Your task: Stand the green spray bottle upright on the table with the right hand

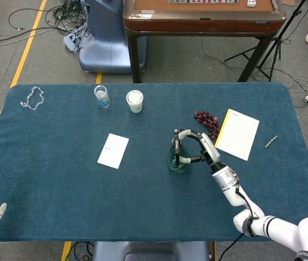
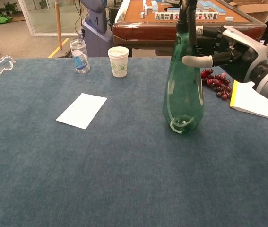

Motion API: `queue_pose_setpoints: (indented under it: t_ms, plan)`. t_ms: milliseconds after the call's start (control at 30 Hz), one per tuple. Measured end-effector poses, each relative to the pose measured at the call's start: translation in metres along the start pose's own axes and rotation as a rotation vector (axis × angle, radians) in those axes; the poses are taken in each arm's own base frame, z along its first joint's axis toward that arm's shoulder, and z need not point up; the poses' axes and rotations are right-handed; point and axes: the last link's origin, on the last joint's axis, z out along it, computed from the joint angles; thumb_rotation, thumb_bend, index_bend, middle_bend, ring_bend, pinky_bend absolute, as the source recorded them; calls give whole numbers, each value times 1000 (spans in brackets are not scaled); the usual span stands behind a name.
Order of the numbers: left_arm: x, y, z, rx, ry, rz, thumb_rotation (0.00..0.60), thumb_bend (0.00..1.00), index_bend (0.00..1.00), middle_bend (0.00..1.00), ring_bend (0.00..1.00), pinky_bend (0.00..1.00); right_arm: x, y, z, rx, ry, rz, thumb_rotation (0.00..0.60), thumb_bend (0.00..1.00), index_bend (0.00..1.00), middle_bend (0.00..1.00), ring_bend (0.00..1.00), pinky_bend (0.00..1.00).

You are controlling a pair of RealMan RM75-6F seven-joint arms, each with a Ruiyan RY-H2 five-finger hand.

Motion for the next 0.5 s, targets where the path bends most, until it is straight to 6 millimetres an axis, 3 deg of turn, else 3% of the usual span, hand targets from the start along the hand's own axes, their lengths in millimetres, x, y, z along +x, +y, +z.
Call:
queue_pose_setpoints:
  t_ms: [333,500]
  plan:
    - [-1,1,1,-5,-2,-1,600,360,109,0,0,0,9,5,-11,-14,21,-11,600,99,688,488,299,179]
    - [-1,2,0,-5,-4,0,600,360,108,0,0,0,11,5,-13,-21,17,-24,600,94,638,414,282,179]
